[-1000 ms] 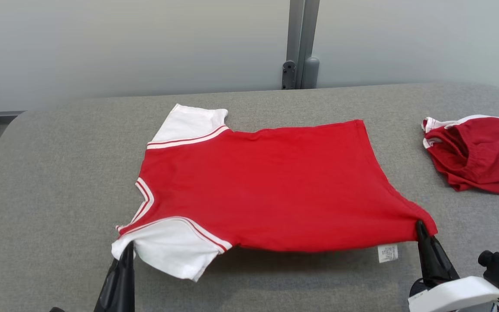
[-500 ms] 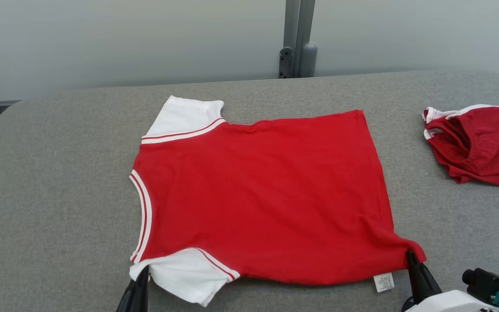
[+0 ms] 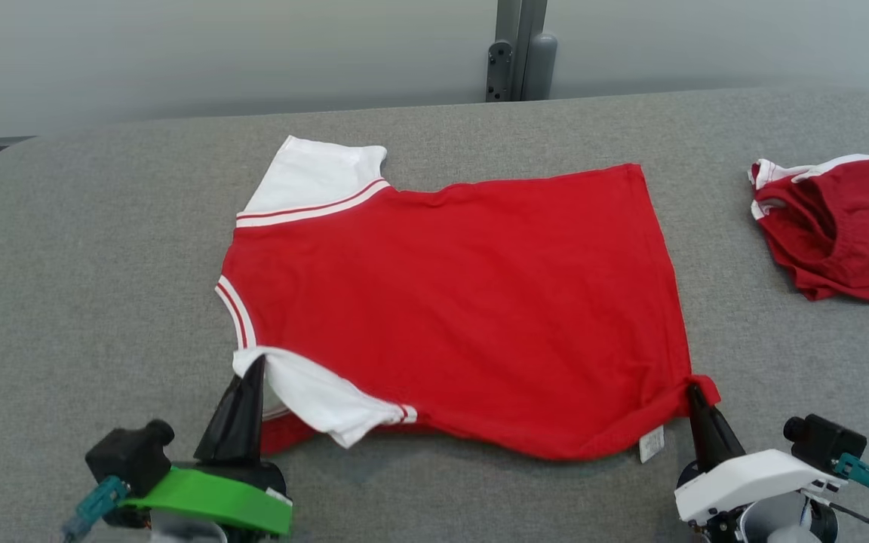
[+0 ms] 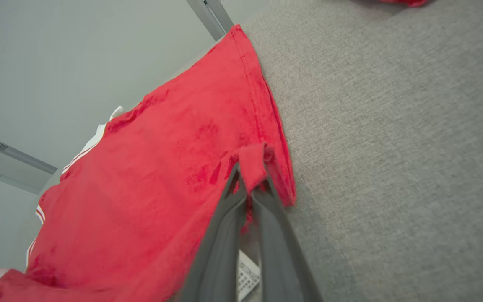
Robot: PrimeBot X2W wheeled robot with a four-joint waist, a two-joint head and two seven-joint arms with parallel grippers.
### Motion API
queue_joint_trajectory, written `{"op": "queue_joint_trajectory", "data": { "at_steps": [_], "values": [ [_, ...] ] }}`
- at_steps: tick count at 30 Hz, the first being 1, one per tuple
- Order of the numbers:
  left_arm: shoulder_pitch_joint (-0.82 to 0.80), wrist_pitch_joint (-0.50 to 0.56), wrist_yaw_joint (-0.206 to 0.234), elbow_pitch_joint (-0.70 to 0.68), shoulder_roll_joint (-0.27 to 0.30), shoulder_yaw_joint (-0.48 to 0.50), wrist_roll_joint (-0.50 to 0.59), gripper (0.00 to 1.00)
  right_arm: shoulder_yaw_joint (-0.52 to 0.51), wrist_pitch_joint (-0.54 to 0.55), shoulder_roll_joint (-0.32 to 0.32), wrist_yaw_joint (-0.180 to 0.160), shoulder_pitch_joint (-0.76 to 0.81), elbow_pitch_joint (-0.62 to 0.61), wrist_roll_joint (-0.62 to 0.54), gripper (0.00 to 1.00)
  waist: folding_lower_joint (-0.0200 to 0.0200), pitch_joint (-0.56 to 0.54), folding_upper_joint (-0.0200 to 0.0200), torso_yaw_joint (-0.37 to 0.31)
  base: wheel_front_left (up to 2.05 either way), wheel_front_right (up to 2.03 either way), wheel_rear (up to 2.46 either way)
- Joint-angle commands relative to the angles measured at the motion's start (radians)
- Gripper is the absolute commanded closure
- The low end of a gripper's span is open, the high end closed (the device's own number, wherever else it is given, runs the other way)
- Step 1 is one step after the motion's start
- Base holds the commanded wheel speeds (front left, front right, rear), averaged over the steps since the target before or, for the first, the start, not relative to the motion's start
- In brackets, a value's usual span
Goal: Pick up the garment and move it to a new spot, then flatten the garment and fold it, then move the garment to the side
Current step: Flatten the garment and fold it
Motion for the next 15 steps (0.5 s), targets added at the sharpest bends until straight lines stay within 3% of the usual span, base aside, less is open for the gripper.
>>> {"op": "queue_joint_trajectory", "data": {
  "at_steps": [1,15],
  "values": [
    [-0.046,-0.007,-0.004,0.025,0.004,0.001,0.005,1.0,0.001,-0.007,-0.002,0.0,-0.025,0.007,0.008,1.0,0.0001,0.016,0.0,-0.007,0.0,0.0,0.0],
    [-0.323,-0.02,-0.004,0.278,0.006,-0.018,0.009,1.0,0.02,-0.017,-0.002,0.0,-0.277,0.187,-0.013,1.0,0.0001,0.107,0.0,-0.052,0.0,0.0,0.0]
  ]
}}
